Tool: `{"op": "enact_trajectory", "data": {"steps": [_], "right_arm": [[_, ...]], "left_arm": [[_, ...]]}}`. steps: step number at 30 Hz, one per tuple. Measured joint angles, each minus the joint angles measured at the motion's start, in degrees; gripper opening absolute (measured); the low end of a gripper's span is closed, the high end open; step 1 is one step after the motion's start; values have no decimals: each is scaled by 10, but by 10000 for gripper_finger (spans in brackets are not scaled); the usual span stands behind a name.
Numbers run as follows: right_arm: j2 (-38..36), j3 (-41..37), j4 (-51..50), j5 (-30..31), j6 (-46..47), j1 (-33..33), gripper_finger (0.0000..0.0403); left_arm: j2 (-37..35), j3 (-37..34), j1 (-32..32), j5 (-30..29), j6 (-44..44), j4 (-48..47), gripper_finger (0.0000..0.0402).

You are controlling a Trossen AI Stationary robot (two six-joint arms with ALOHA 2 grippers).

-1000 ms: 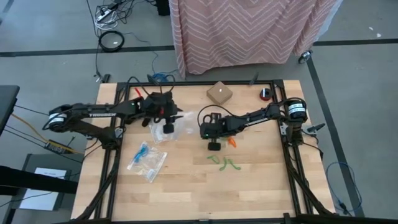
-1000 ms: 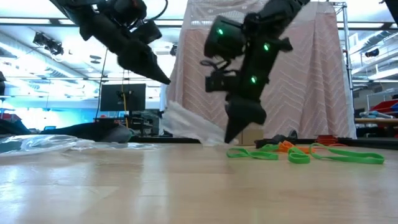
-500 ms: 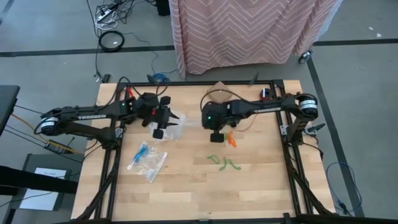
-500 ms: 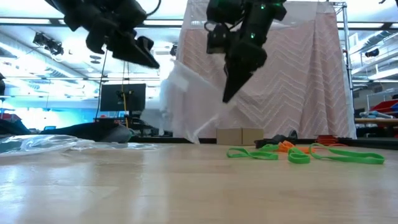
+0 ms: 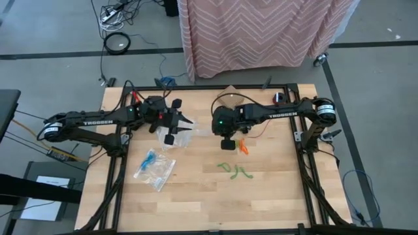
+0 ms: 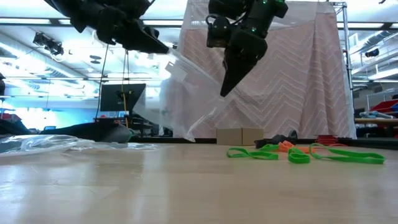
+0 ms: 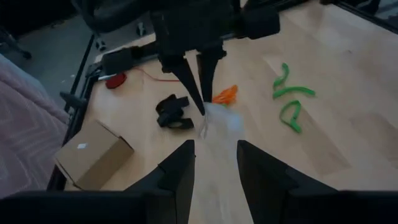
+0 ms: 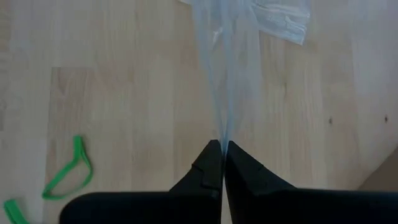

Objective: Sort rubber bands
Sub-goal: Open the transparent zip bag

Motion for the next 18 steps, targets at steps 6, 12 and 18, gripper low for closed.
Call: {"op": "enact_trajectory", "data": {"steps": [6, 12, 18], "right_arm": [[0, 0, 27, 0, -9, 0, 0], [0, 0, 21, 0, -13, -3, 0], [0, 0, 1, 7, -12, -7, 0]], "left_arm": [[32, 0, 0, 7, -25, 20, 130], [36, 0, 0, 13, -34, 9, 130], [4, 0, 13, 11, -40, -29, 130]]}}
